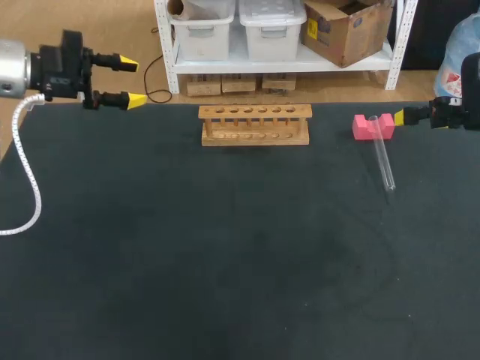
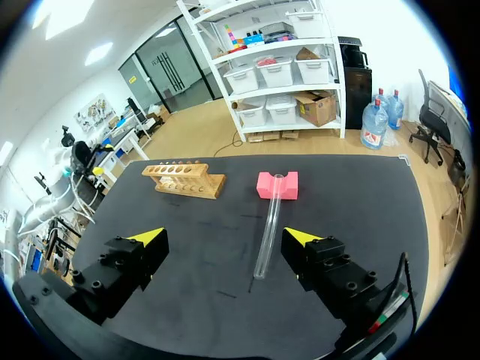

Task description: Grasp the test tube, adjust it, and insert it.

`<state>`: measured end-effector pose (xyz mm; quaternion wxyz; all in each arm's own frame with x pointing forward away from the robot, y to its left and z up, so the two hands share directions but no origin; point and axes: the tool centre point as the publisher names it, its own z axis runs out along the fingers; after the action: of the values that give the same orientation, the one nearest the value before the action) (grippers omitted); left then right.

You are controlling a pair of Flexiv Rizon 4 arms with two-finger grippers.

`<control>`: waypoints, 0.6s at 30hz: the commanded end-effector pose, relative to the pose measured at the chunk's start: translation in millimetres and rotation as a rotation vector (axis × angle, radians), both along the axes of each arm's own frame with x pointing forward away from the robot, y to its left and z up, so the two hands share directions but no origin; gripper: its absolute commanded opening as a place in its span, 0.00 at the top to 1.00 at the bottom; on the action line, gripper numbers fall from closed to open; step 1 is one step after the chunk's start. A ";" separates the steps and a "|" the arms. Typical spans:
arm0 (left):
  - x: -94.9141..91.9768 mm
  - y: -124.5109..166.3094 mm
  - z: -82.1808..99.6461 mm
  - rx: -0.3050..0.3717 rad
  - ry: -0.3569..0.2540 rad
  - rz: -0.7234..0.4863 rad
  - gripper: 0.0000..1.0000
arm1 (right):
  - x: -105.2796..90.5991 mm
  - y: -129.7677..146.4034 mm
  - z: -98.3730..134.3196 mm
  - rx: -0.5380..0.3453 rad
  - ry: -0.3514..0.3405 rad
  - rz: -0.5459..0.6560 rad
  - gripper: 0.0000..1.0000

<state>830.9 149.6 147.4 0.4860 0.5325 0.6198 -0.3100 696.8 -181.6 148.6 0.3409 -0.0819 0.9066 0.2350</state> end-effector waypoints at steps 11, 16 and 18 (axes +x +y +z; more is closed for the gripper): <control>7.3 -21.4 -10.0 -0.054 0.045 -0.051 0.00 | -0.5 -0.2 0.0 -0.002 -0.001 -0.001 0.00; 4.9 -20.8 -15.8 -0.051 0.101 -0.003 0.00 | -0.5 -0.2 0.0 -0.002 -0.001 -0.001 0.00; 4.4 -21.3 -17.9 -0.051 0.131 0.012 0.00 | -0.5 -0.2 0.0 -0.002 -0.001 -0.001 0.00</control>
<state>844.4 130.2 129.6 0.4556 0.5048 0.6353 -0.3661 696.9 -181.6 148.6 0.3409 -0.0819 0.9066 0.2350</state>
